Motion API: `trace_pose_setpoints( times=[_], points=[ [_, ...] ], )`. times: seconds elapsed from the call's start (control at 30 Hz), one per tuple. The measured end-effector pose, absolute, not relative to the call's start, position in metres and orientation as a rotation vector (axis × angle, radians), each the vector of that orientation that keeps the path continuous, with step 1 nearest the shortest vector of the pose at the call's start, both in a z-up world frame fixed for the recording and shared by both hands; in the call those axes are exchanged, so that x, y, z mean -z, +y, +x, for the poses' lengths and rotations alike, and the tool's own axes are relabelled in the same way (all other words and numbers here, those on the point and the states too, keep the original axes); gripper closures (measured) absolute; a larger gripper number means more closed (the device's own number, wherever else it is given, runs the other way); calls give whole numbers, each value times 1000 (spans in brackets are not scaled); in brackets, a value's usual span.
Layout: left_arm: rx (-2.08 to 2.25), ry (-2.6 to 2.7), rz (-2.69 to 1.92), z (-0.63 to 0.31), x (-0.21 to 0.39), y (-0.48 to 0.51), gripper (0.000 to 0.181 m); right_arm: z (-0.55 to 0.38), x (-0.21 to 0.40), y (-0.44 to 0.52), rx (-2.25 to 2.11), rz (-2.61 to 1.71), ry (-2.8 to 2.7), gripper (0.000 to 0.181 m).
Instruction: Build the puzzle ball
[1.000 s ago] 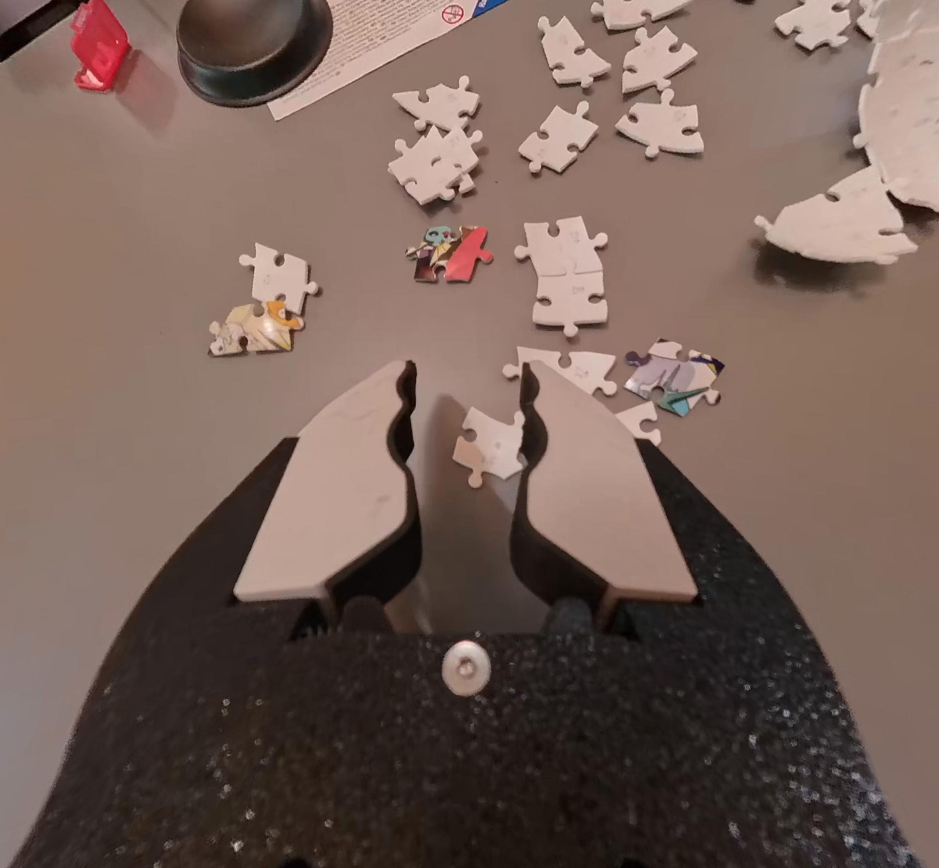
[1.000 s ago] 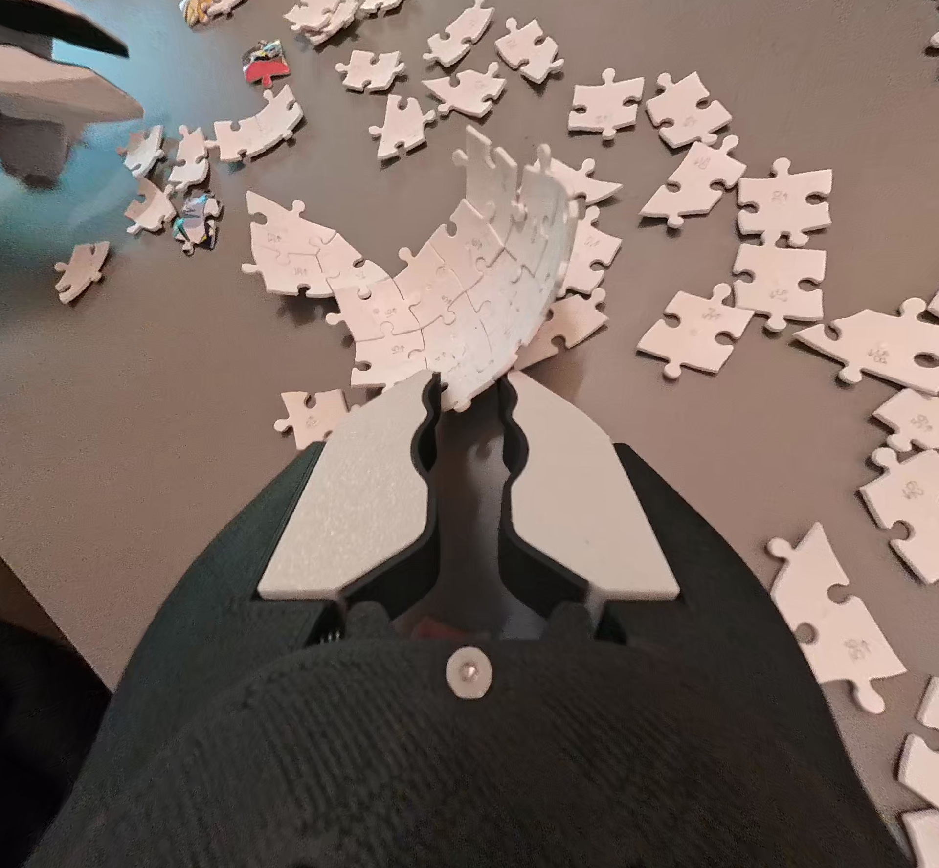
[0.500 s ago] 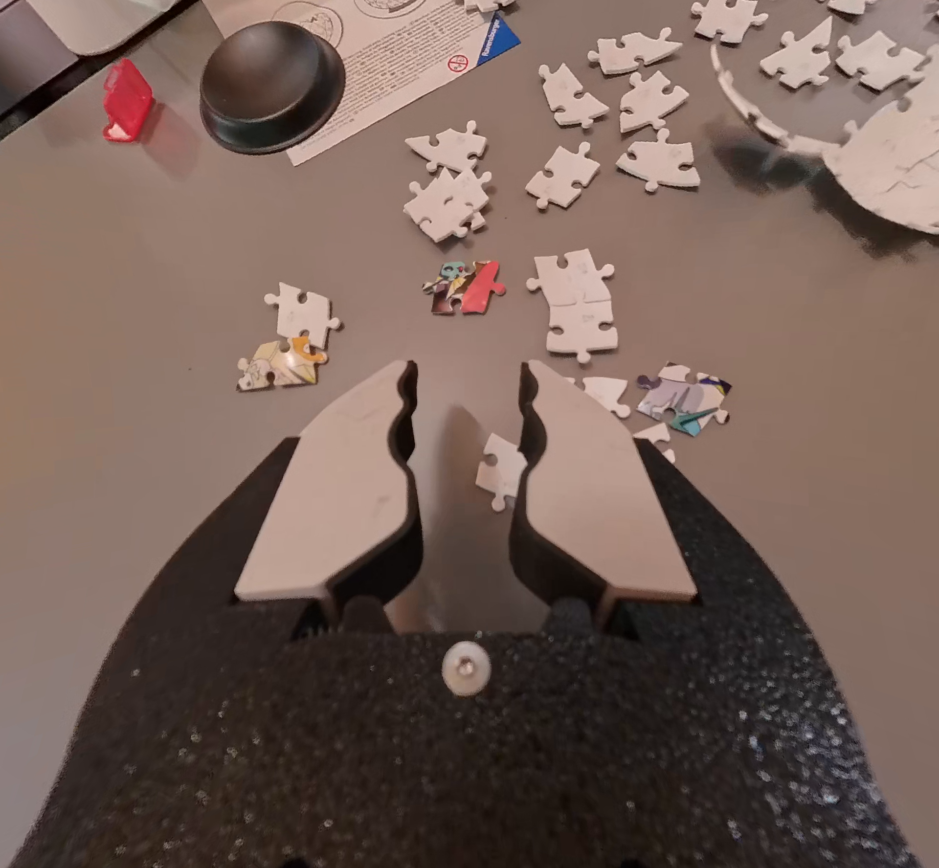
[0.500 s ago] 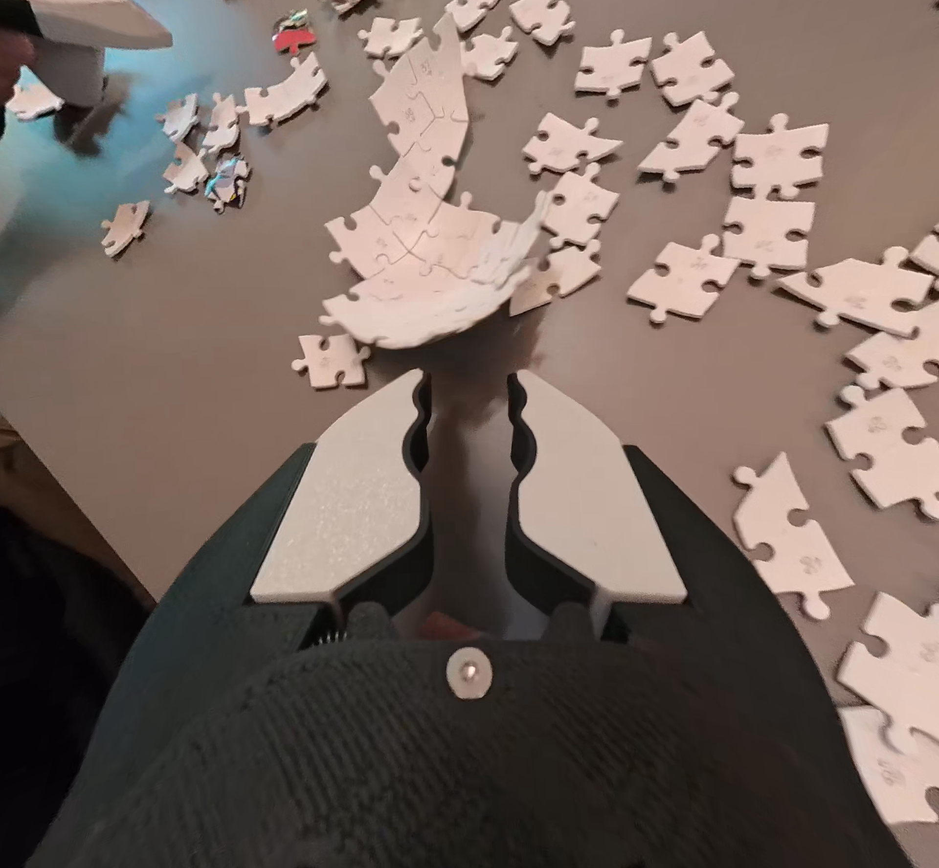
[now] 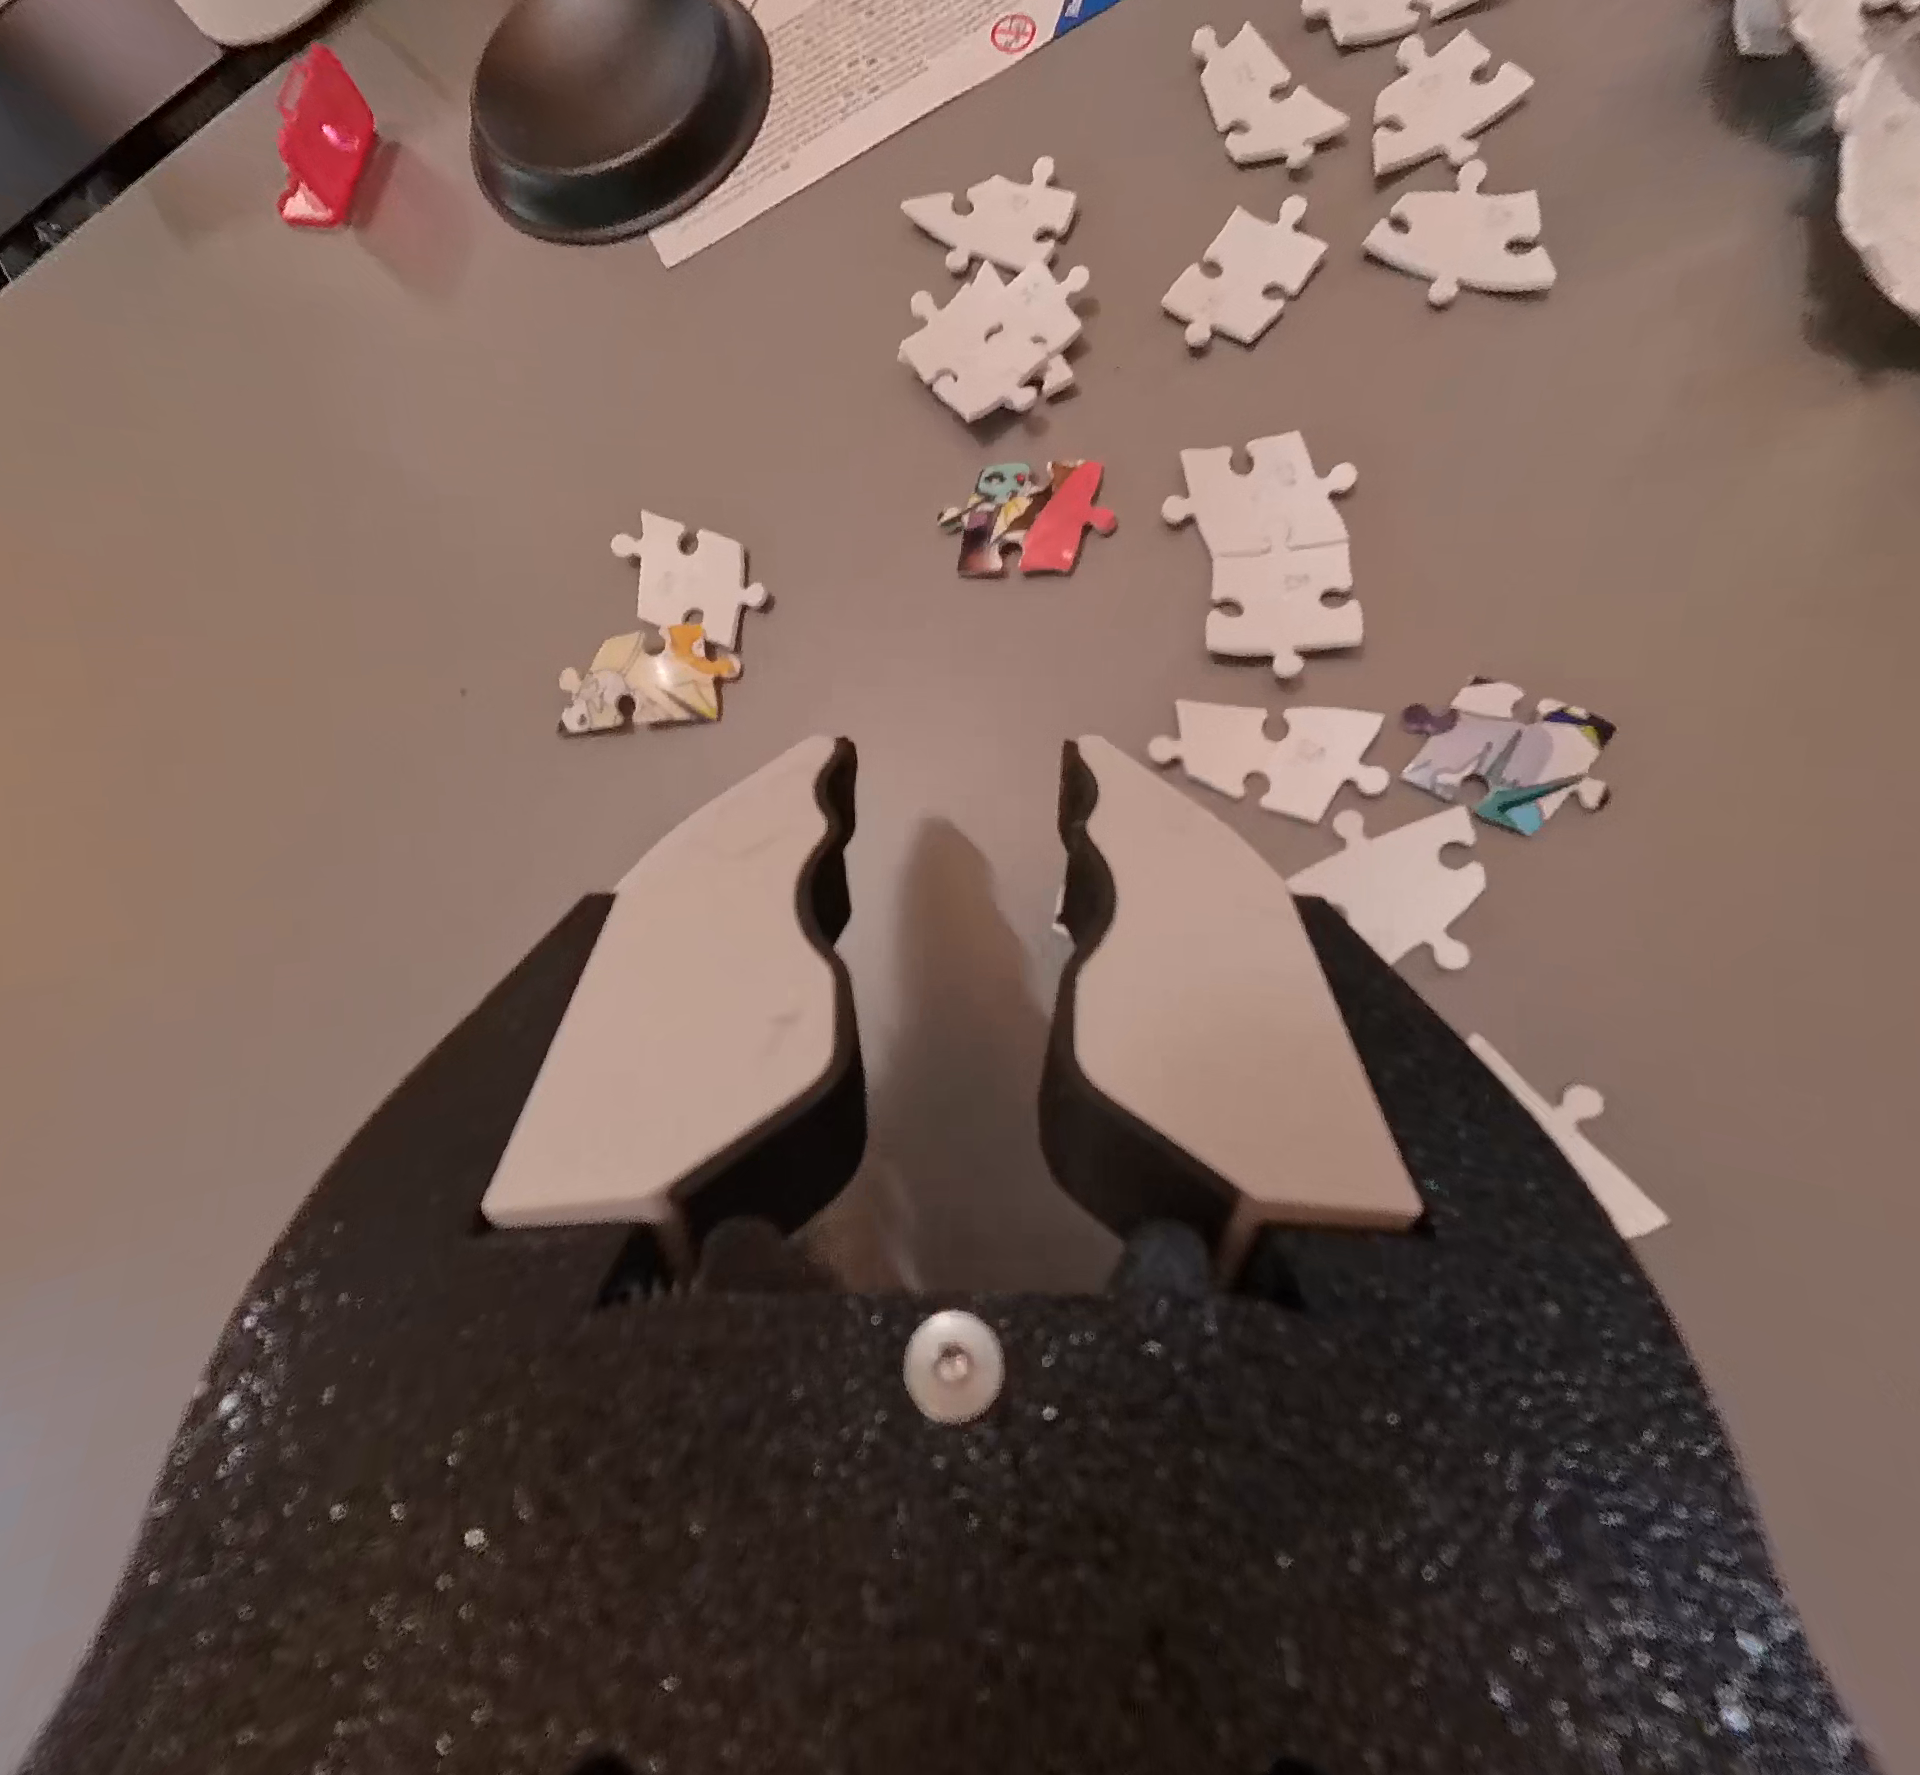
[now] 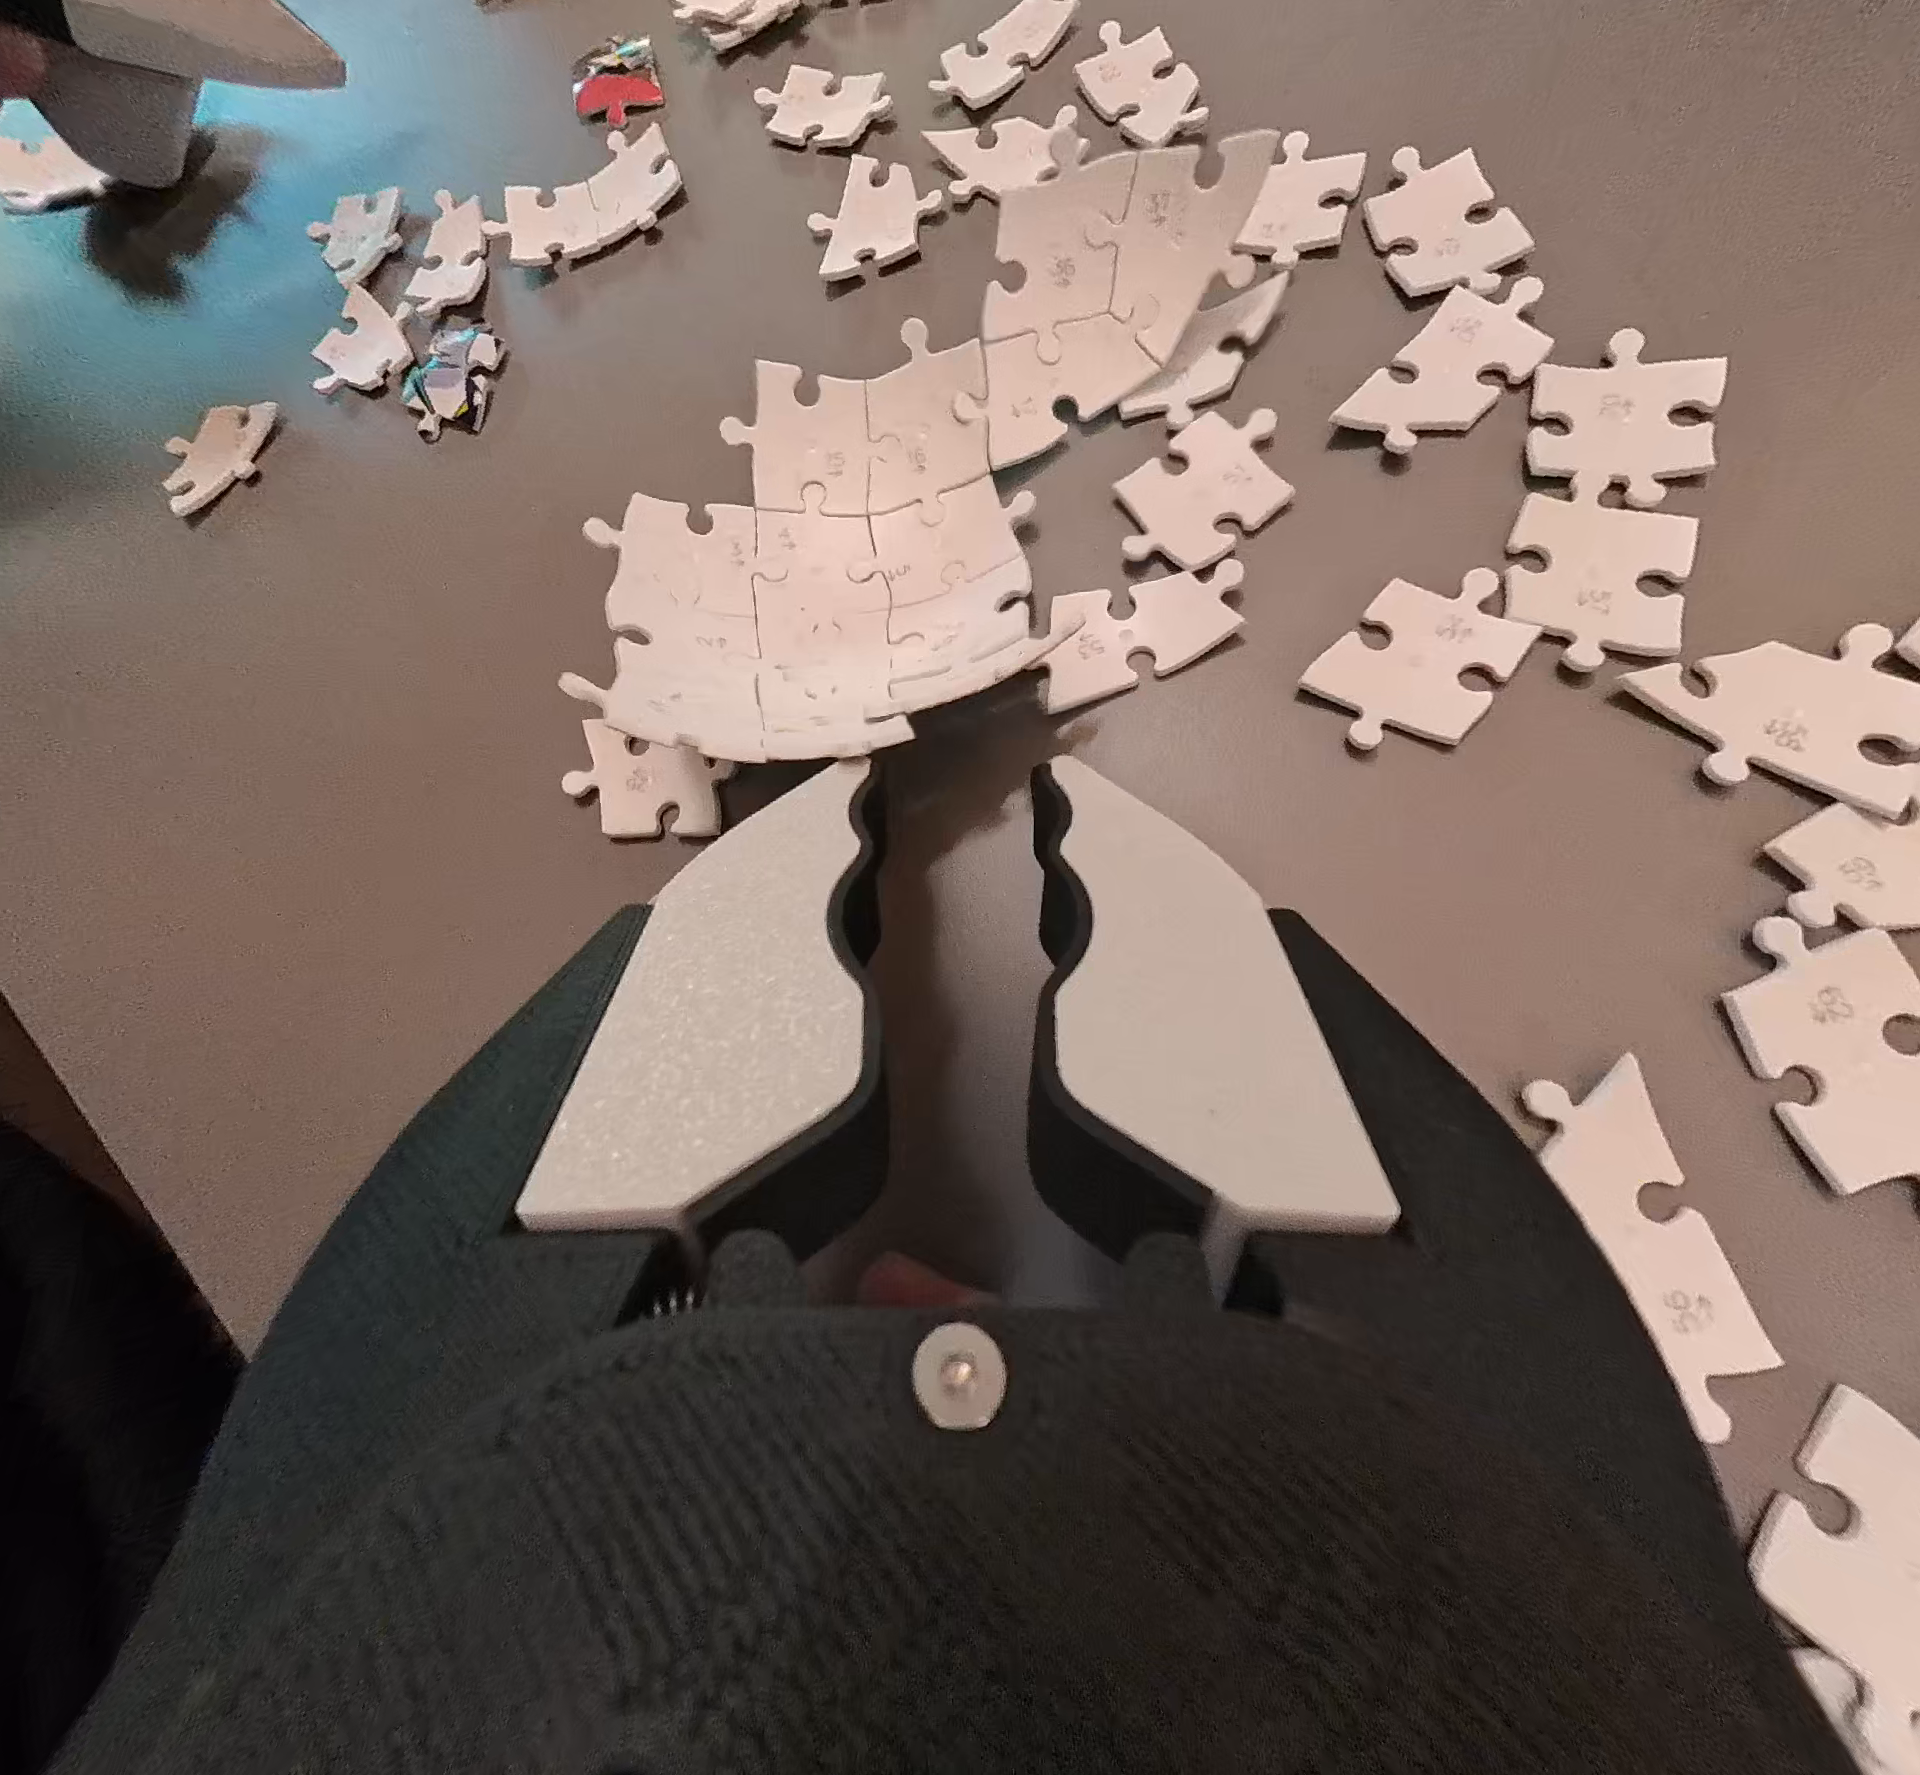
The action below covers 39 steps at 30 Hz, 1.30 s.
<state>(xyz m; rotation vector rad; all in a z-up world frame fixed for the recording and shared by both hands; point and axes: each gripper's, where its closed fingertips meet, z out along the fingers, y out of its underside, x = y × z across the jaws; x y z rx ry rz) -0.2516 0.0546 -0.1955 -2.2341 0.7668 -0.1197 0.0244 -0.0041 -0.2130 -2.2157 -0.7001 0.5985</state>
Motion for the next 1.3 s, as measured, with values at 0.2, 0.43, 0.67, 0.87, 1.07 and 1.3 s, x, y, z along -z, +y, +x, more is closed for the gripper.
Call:
trace_pose_setpoints(
  times=[0.2, 0.43, 0.67, 0.87, 1.07, 1.3],
  points=[
    [110, 735, -2240, -264, 194, 47, 144, 22, 213, -5, -612, -2212, -713, 153],
    [152, 767, -2252, -260, 194, 40, 144, 33, 210, 0, -580, -2191, -702, 152],
    [331, 895, -2210, -206, 192, 21, 142, 54, 206, 15, -456, -2148, -706, 142],
    [223, 1071, -2160, -176, 198, 16, 142, 57, 208, 27, -466, -2150, -746, 142],
    [200, 960, -2301, -188, 209, 39, 142, 63, 209, 52, -430, -2172, -783, 143],
    [184, 990, -2426, -185, 221, 45, 144, 64, 221, 55, -390, -2197, -833, 147]
  ],
)
